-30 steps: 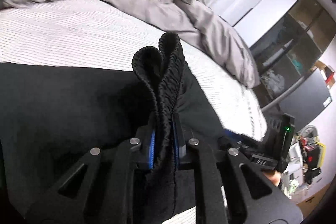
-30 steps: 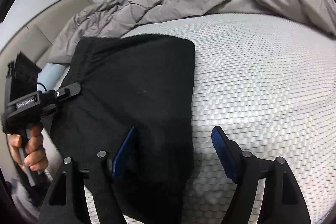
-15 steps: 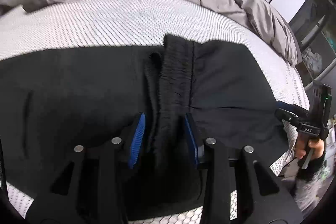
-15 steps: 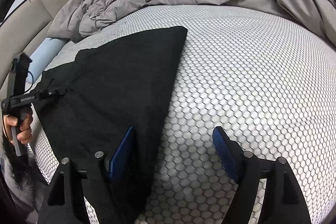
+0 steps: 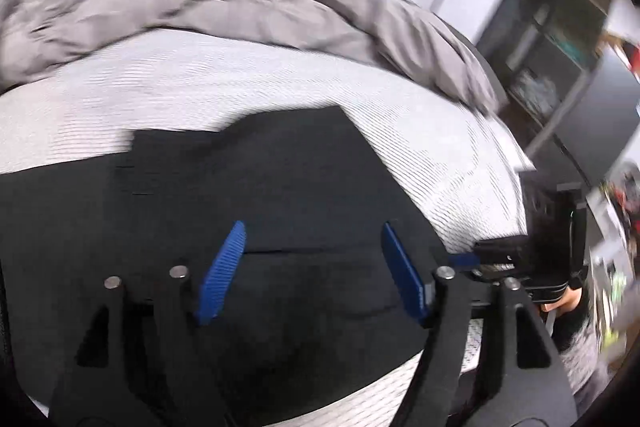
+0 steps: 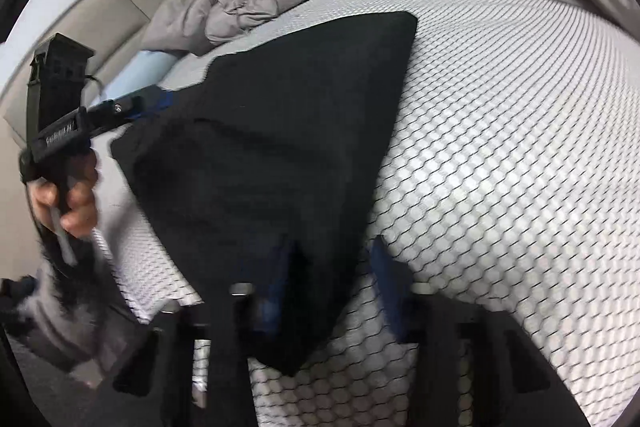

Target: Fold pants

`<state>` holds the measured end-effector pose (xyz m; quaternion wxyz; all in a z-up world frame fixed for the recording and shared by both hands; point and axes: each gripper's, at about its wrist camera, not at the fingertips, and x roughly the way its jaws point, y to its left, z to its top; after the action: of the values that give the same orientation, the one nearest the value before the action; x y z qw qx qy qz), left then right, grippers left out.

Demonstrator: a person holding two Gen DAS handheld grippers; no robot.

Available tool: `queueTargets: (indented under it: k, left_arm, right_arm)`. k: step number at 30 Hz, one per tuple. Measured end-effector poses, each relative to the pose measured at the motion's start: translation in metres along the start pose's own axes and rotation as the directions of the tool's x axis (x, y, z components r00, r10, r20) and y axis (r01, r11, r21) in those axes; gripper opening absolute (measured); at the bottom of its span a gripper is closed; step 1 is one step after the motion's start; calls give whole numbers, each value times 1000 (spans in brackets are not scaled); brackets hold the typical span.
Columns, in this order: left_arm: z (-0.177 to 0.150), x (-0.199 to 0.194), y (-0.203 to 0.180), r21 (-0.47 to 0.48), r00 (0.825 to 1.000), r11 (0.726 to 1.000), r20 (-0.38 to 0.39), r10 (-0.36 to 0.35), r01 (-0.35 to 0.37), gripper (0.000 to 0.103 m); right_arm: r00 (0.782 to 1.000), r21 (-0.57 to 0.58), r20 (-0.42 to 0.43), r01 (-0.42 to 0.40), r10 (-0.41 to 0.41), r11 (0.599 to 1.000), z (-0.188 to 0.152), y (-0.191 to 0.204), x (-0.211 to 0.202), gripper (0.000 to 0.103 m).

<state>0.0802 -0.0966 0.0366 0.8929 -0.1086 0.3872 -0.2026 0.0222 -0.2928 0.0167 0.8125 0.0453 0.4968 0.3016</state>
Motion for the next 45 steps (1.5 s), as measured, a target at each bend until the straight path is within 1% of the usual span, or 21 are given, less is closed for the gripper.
queueTargets:
  k: [2, 4, 7, 8, 10, 12, 13, 15, 17, 18, 20, 21, 24, 27, 32, 36, 39, 40, 42, 44, 45]
  left_arm:
    - [-10, 23, -21, 91, 998, 996, -57, 19, -14, 68]
    - [-22, 36, -31, 151, 993, 986, -88, 83, -69, 68]
    - [-25, 41, -32, 128, 992, 990, -101, 80, -67, 68]
    - [-24, 38, -36, 109, 993, 992, -91, 70, -60, 68]
    - [-26, 29, -44, 110, 997, 994, -71, 23, -15, 68]
    - [-28, 24, -63, 141, 998, 989, -52, -30, 37, 69]
    - [-33, 25, -78, 182, 997, 981, -58, -54, 63, 70]
    - [-43, 35, -102, 250, 994, 965, -90, -58, 79, 70]
    - [-61, 55, -120, 299, 984, 951, -177, -25, 78, 71]
    - [-72, 65, -128, 349, 981, 936, -189, 34, 34, 73]
    - [-84, 66, -139, 434, 985, 901, -150, 83, -10, 74]
    - [-84, 66, -141, 434, 984, 901, -153, 87, -12, 74]
    - [-79, 66, -135, 374, 981, 927, -184, 53, 20, 74]
    - [-81, 70, -132, 377, 981, 926, -189, 42, 33, 74]
    - [-81, 65, -125, 378, 980, 924, -200, 21, 58, 74]
    - [-85, 60, -124, 401, 978, 913, -206, 12, 74, 77]
    - [-81, 54, -122, 412, 978, 906, -210, -12, 99, 77]
    - [-72, 54, -121, 403, 977, 909, -213, -26, 112, 77]
    - [-61, 40, -113, 367, 979, 921, -196, -62, 132, 77]
    - [-46, 20, -99, 328, 987, 935, -135, -91, 131, 78]
    - [-38, 10, -89, 306, 991, 945, -97, -90, 116, 83]
  right_arm:
    - [999, -19, 32, -26, 26, 999, -6, 2, -9, 9]
    - [998, -45, 3, -63, 64, 997, -14, 7, -13, 8]
    - [995, -164, -96, -55, 39, 985, -35, 17, -13, 8]
    - [995, -177, -92, -55, 39, 983, -36, 16, -18, 11]
    - [998, -159, -38, -51, 46, 986, -31, 11, -36, 21]
    - [998, -96, 51, -27, 32, 995, -21, 0, -52, 60]
    - [994, -40, 98, -34, 37, 999, -13, -9, -57, 62]
    - [990, 62, 138, -51, 42, 997, 1, -24, -54, 62]
    - [989, 137, 135, -79, 60, 987, 14, -32, -38, 62]
    - [991, 168, 112, -95, 76, 981, 21, -34, -23, 61]
    - [994, 204, 61, -96, 86, 974, 30, -38, 2, 57]
    - [996, 213, 41, -92, 85, 973, 34, -43, 9, 44]
    - [993, 213, 41, -113, 107, 970, 58, -44, 28, 24]
    - [989, 287, 83, -145, 126, 947, 85, -60, 42, 17]
    - [990, 347, 104, -127, 97, 929, 137, -83, 66, 16]
    - [994, 359, 112, -40, 0, 933, 176, -85, 80, 17]
    - [994, 377, 105, -3, -39, 926, 193, -83, 71, 20]
    - [993, 381, 112, -8, -37, 924, 190, -80, 61, 23]
    - [988, 396, 147, -25, -37, 918, 173, -75, 37, 47]
    - [981, 383, 190, -38, -38, 923, 143, -70, 7, 49]
    - [978, 384, 204, -41, -41, 923, 126, -67, -7, 50]
